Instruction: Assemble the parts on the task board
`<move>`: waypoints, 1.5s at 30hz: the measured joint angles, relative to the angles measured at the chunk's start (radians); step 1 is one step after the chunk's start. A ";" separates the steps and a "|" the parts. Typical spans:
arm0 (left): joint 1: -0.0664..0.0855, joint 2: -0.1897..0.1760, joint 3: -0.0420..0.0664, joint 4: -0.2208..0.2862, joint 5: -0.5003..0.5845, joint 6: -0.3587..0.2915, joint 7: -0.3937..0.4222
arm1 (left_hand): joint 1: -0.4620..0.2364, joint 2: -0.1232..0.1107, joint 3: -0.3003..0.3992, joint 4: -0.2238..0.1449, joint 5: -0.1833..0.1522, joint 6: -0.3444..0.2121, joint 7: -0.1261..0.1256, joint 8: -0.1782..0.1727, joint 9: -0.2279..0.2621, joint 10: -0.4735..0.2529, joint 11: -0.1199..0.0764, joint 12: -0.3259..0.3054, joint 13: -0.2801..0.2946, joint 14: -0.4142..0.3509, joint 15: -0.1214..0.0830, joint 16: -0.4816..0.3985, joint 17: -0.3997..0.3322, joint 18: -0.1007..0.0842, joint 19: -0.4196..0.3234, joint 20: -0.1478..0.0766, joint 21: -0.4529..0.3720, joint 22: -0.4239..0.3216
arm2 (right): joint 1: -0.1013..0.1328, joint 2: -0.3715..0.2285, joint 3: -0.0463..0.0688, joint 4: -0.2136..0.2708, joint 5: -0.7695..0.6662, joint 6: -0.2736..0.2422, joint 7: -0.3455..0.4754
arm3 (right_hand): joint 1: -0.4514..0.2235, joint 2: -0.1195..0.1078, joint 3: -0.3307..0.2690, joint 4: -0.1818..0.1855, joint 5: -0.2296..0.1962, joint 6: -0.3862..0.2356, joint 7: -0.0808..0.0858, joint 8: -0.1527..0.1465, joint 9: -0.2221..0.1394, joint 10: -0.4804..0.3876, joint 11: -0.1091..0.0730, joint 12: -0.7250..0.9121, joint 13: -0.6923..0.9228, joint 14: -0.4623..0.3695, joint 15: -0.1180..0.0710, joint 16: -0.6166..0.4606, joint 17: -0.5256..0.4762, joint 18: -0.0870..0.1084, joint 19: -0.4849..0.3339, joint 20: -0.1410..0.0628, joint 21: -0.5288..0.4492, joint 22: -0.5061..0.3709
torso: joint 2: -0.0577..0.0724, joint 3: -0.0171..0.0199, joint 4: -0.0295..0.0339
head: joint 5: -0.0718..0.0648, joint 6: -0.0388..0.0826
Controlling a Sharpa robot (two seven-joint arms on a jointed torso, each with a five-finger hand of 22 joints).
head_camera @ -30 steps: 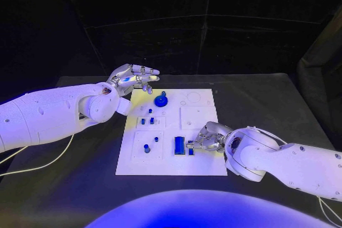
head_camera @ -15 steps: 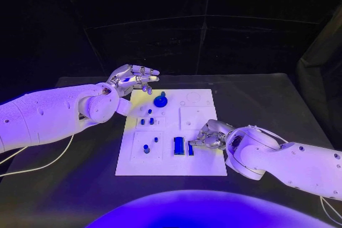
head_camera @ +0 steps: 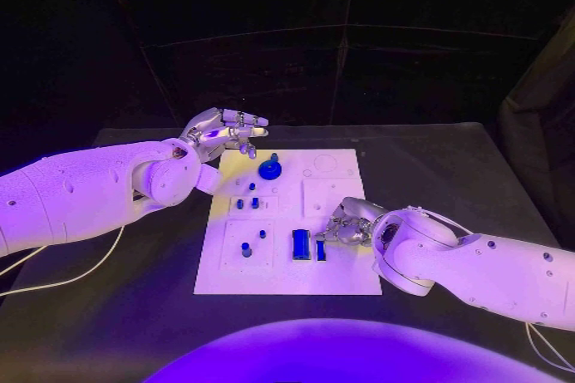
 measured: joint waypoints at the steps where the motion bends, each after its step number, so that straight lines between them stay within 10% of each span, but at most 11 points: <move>1: 0.000 0.000 0.000 0.000 0.000 0.000 0.000 | 0.000 0.000 0.000 0.000 0.000 0.000 0.000 0.000 0.000 0.000 0.000 0.000 0.000 0.000 0.000 0.000 0.000 0.000 0.000 0.000 0.000 0.000 | 0.000 0.000 0.000 0.000 -0.004 0.001 0.000 | 0.010 -0.003 0.004 -0.005 -0.005 0.000 0.000 -0.001 0.000 -0.003 -0.003 0.000 0.000 0.000 0.000 0.000 0.000 0.000 0.000 0.000 0.000 0.000 | 0.000 0.0000 0.0000 | 0.000 0.000; 12: 0.000 0.001 0.000 -0.003 0.000 0.001 -0.002 | 0.000 0.000 0.000 0.000 0.000 0.000 0.000 0.000 0.000 0.000 0.000 0.000 0.000 0.000 0.000 0.000 0.000 0.000 0.000 0.000 0.000 -0.001 | 0.000 -0.004 0.000 0.003 -0.044 0.010 0.000 | 0.069 -0.009 0.031 -0.076 -0.124 0.002 -0.005 -0.012 -0.007 0.000 -0.007 0.000 -0.002 0.000 0.000 0.000 0.005 0.000 0.000 0.000 0.000 0.006 | -0.001 0.0000 0.0000 | -0.003 0.000; 22: 0.000 0.002 0.000 -0.006 0.000 0.001 -0.003 | 0.000 0.000 0.000 0.000 0.000 0.000 0.000 0.000 0.000 0.000 0.000 0.000 0.000 0.000 0.000 0.000 0.000 0.000 0.000 0.000 0.000 -0.001 | -0.002 -0.016 -0.002 0.000 -0.054 -0.031 0.052 | 0.021 -0.046 -0.009 -0.058 -0.100 -0.045 0.015 -0.039 -0.015 -0.023 0.011 -0.053 -0.038 0.000 0.000 -0.015 -0.017 0.000 -0.007 0.007 -0.013 -0.024 | -0.002 -0.0008 0.0001 | -0.005 0.002; 30: 0.000 0.002 0.000 -0.006 0.000 0.001 -0.003 | -0.004 0.004 -0.003 0.003 0.000 -0.004 0.004 0.000 0.000 -0.004 0.004 0.000 0.000 -0.002 0.002 0.000 -0.003 0.000 -0.003 0.003 -0.005 -0.002 | 0.000 -0.049 -0.002 -0.015 0.124 -0.100 0.283 | 0.012 -0.045 -0.036 -0.058 -0.065 -0.105 0.039 -0.074 -0.040 -0.119 0.029 -0.222 -0.175 0.002 0.020 -0.078 -0.095 0.001 -0.054 0.023 -0.076 -0.127 | -0.004 -0.0019 0.0000 | -0.009 0.020; 35: 0.000 0.002 -0.001 -0.010 0.002 0.001 -0.002 | -0.014 0.010 -0.019 0.013 0.000 -0.009 -0.002 0.007 0.000 -0.012 0.004 0.007 -0.001 -0.033 0.006 -0.020 -0.018 0.000 -0.026 0.007 -0.027 -0.014 | 0.038 -0.058 -0.002 -0.079 0.348 -0.099 0.491 | 0.064 -0.005 -0.037 -0.086 -0.077 -0.132 0.066 -0.091 -0.064 -0.246 0.059 -0.396 -0.312 -0.162 0.054 -0.480 -0.546 0.079 -0.282 0.049 -0.414 -0.604 | -0.014 -0.0064 -0.0039 | -0.014 0.040; 39: -0.001 0.007 -0.001 -0.019 0.015 0.000 0.001 | -0.023 0.010 -0.033 0.019 0.000 -0.009 -0.002 0.013 0.000 -0.032 0.011 0.007 -0.006 -0.119 0.015 -0.136 -0.082 0.000 -0.104 0.015 -0.101 -0.060 | 0.068 -0.043 0.004 -0.182 0.543 -0.072 0.647 | 0.153 0.003 -0.017 -0.148 -0.131 -0.134 0.103 -0.118 -0.088 -0.313 0.103 -0.586 -0.502 -0.324 0.107 -0.762 -0.718 0.079 -0.406 0.096 -0.639 -0.753 | -0.025 -0.0112 -0.0098 | -0.021 0.060; 45: -0.007 0.027 -0.001 -0.053 0.044 0.001 0.019 | -0.042 0.016 -0.047 0.034 0.000 -0.016 -0.009 0.010 -0.002 -0.029 0.021 -0.051 -0.011 -0.242 0.064 -0.463 -0.242 0.000 -0.283 0.061 -0.297 -0.193 | 0.087 0.008 0.035 -0.363 0.786 -0.006 0.829 | 0.187 0.007 -0.003 -0.216 -0.158 -0.139 0.098 -0.177 -0.138 -0.303 0.140 -0.716 -0.709 -0.496 0.181 -1.050 -0.902 0.078 -0.519 0.169 -0.874 -0.890 | -0.040 -0.0151 -0.0174 | -0.027 0.106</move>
